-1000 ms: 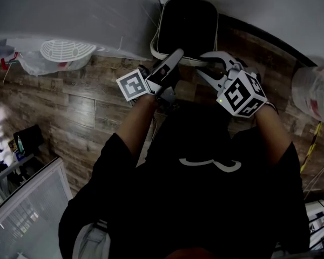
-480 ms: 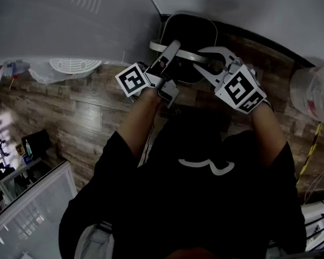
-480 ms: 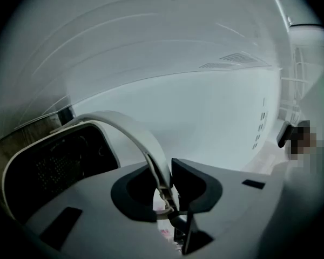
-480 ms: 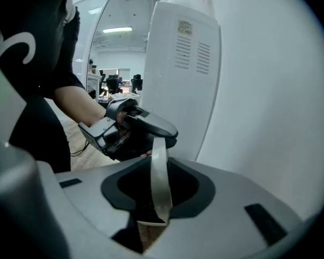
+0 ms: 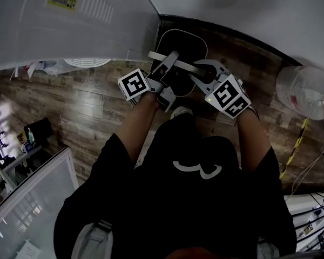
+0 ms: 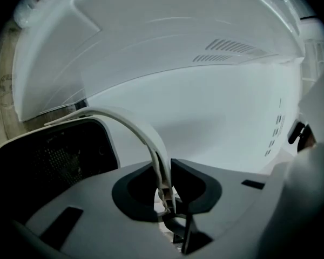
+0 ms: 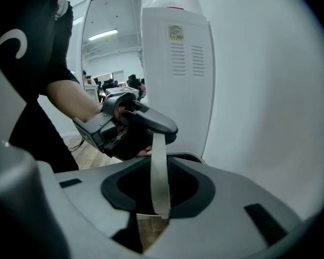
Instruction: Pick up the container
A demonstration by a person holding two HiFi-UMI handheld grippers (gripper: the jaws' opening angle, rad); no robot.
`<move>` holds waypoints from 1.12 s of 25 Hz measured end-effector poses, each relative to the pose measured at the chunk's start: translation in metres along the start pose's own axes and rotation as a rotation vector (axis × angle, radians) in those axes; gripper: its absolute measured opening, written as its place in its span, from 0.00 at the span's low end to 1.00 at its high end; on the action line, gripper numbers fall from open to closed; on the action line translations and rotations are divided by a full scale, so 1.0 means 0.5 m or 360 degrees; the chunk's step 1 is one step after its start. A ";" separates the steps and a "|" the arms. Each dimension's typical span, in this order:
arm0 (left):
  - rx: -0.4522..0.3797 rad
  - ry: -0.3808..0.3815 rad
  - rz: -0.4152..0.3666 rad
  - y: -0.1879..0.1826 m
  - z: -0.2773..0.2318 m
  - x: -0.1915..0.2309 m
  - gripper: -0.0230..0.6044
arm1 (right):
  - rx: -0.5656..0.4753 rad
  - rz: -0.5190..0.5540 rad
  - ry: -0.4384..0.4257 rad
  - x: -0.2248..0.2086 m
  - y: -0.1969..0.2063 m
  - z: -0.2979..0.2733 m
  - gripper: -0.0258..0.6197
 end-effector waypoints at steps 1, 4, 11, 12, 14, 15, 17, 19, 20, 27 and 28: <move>-0.0003 -0.0009 0.0012 0.004 0.009 -0.026 0.16 | 0.0004 -0.0020 -0.0005 0.010 -0.019 0.017 0.20; -0.0025 -0.0023 0.0038 0.007 0.030 -0.109 0.16 | 0.0016 -0.0071 -0.0021 0.036 -0.089 0.064 0.20; -0.0026 -0.0057 0.0101 0.039 0.083 -0.348 0.16 | 0.0057 -0.0091 -0.0001 0.104 -0.270 0.222 0.21; -0.0018 -0.0050 0.0096 0.044 0.085 -0.383 0.16 | 0.0045 -0.0108 0.0003 0.109 -0.295 0.246 0.21; -0.0009 -0.0032 0.0085 0.052 0.086 -0.449 0.16 | 0.0022 -0.0135 0.0010 0.117 -0.344 0.291 0.21; -0.0008 -0.0018 0.0082 0.054 0.087 -0.482 0.16 | 0.0015 -0.0138 0.0016 0.120 -0.370 0.313 0.21; -0.0007 0.0018 0.0079 0.060 0.091 -0.553 0.16 | 0.0007 -0.0133 0.0029 0.131 -0.421 0.356 0.21; -0.0010 0.0040 0.0073 0.070 0.100 -0.616 0.16 | 0.0015 -0.0129 0.0044 0.146 -0.465 0.397 0.21; -0.0011 0.0044 0.0066 0.075 0.104 -0.643 0.16 | 0.0023 -0.0124 0.0057 0.151 -0.485 0.416 0.21; 0.0031 -0.0011 -0.0107 0.106 0.147 -0.788 0.16 | 0.0020 -0.0195 0.0112 0.207 -0.596 0.533 0.22; 0.0026 -0.0006 -0.0097 0.113 0.155 -0.808 0.16 | 0.0020 -0.0205 0.0116 0.218 -0.609 0.547 0.22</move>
Point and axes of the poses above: the fingertips, and each gripper's own axes: z backward along the fingers, x to its left, y out of its underside, the point moved 4 cm from there along z, backward along the fingers, and after that the axes turned 7 degrees about -x, right-handed, at the moved point
